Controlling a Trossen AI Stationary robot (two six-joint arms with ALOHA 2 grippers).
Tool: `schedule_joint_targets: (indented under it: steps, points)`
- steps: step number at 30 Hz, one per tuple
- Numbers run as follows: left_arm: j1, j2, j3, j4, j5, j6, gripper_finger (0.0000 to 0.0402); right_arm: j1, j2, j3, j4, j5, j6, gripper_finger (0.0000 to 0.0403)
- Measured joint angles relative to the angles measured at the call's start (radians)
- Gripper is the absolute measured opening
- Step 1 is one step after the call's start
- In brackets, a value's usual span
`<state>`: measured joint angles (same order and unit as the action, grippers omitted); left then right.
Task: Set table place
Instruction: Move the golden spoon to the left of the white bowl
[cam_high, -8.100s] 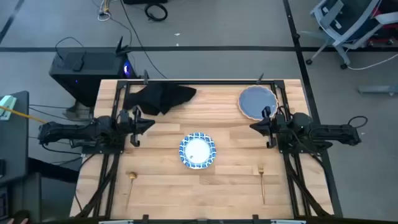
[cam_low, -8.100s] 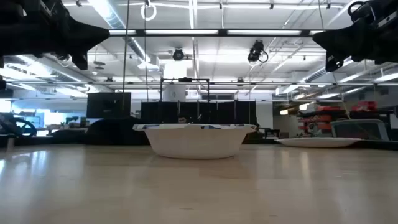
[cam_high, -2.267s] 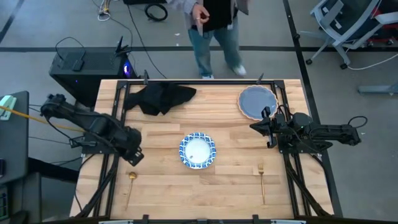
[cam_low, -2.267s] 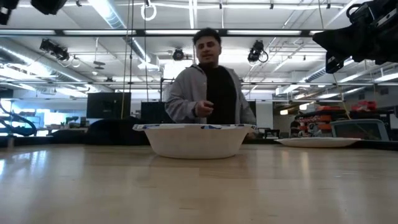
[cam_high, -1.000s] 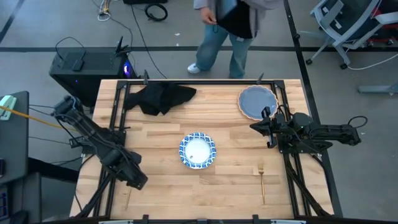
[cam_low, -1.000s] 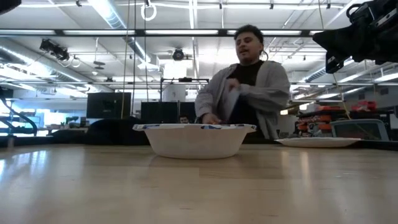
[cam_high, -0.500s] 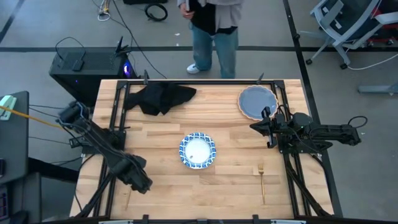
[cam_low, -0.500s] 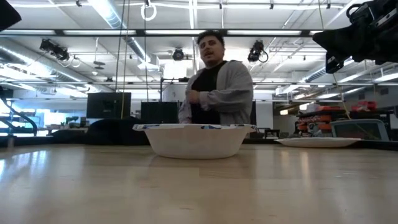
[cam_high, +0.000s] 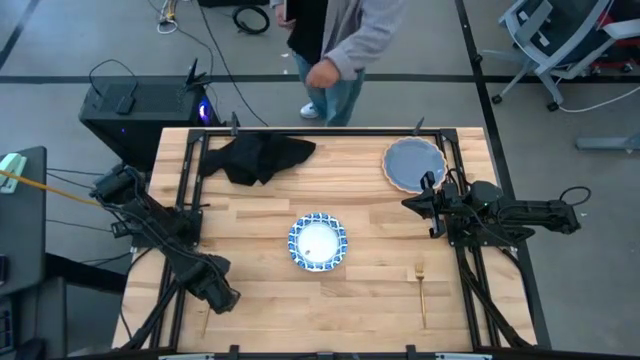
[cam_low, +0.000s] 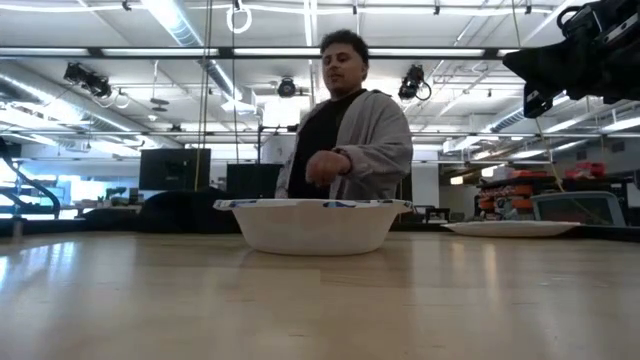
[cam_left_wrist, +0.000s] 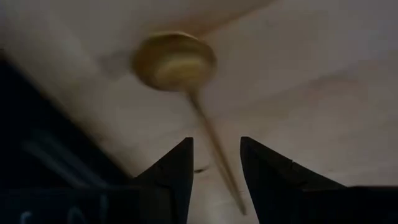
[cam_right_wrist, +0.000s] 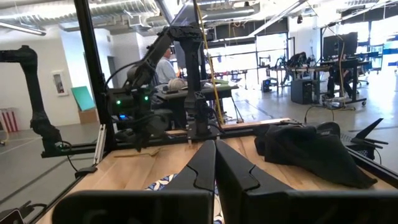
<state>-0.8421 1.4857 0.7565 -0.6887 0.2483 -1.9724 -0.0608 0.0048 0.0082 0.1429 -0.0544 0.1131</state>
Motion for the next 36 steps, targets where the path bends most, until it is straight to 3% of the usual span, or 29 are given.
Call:
schedule_joint_targets:
  steps: [4, 13, 27, 36]
  points:
    - [0.0, -0.001, -0.071, 0.139, 0.004, -0.011, 0.0135, 0.0, 0.0, 0.0, 0.0, 0.0, 0.0, 0.0013]
    - [0.0, 0.0, -0.053, 0.146, -0.001, -0.026, 0.0141, 0.0, 0.0, 0.0, 0.0, 0.0, 0.0, 0.0013]
    - [-0.005, 0.0, -0.003, -0.053, -0.004, -0.085, 0.0128, 0.0, 0.0, 0.0, 0.0, 0.001, 0.0, 0.0011]
    - [-0.009, 0.0, -0.051, -0.057, -0.001, -0.116, 0.0117, 0.0, 0.0, 0.0, -0.003, 0.001, 0.001, 0.0008]
